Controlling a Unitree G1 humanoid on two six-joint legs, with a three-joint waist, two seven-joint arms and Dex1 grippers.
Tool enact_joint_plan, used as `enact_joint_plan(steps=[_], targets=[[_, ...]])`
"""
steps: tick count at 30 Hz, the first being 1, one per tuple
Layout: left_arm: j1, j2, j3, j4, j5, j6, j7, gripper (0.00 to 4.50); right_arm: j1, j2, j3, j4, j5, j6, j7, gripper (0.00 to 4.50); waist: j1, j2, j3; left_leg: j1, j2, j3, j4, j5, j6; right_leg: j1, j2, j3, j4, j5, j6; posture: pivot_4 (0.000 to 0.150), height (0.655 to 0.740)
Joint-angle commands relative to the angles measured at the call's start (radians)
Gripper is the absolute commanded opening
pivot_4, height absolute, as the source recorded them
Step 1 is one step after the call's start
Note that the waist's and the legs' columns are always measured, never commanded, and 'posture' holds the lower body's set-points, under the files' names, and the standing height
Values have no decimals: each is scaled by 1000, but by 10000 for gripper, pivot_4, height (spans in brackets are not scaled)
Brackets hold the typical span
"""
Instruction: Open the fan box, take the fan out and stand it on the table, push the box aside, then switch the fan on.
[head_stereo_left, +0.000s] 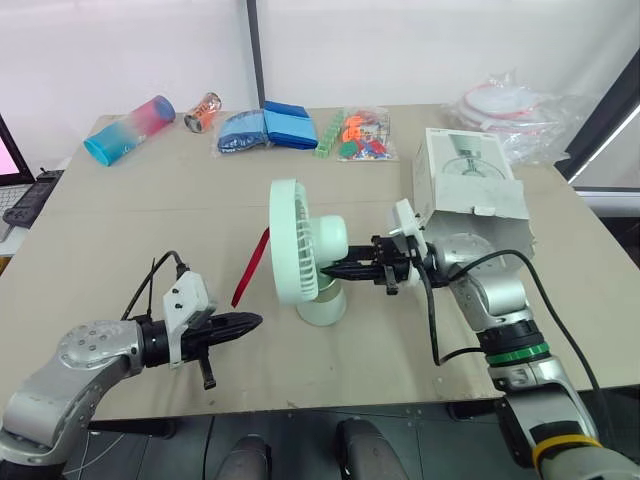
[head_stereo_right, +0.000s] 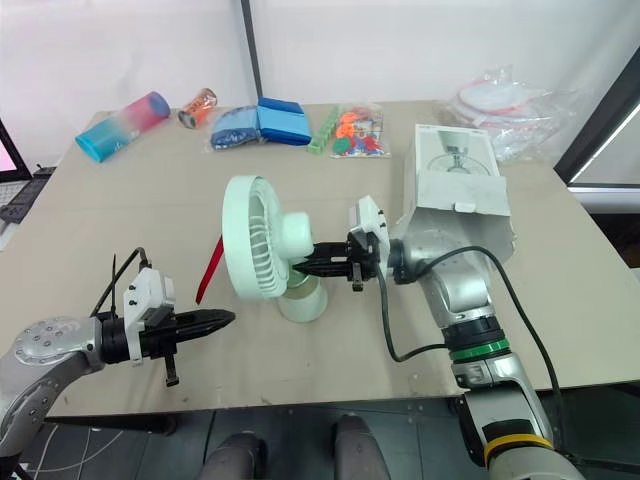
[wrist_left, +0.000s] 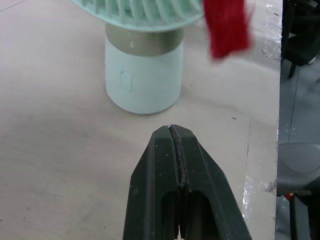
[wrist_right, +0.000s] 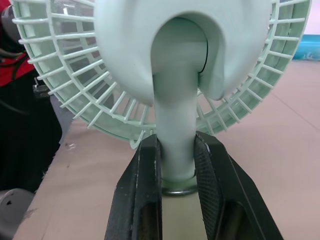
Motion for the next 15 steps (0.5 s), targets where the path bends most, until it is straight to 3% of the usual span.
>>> enact_joint_plan(steps=[1,15], targets=[[3,7,37,-34,-10,-32,5,775,-52,8,-53,-7,43,-13,13,3663,0,0,0,0,0,0,0,0,0,0,0,0,0,0,0,1500,7400],[-2,1,46,-35,-11,-36,35,775,-324,142,-70,467,-49,-220,68,3663,-2,2,1,0,0,1,0,1,-1,-1,0,0,0,0,0,1500,7400]])
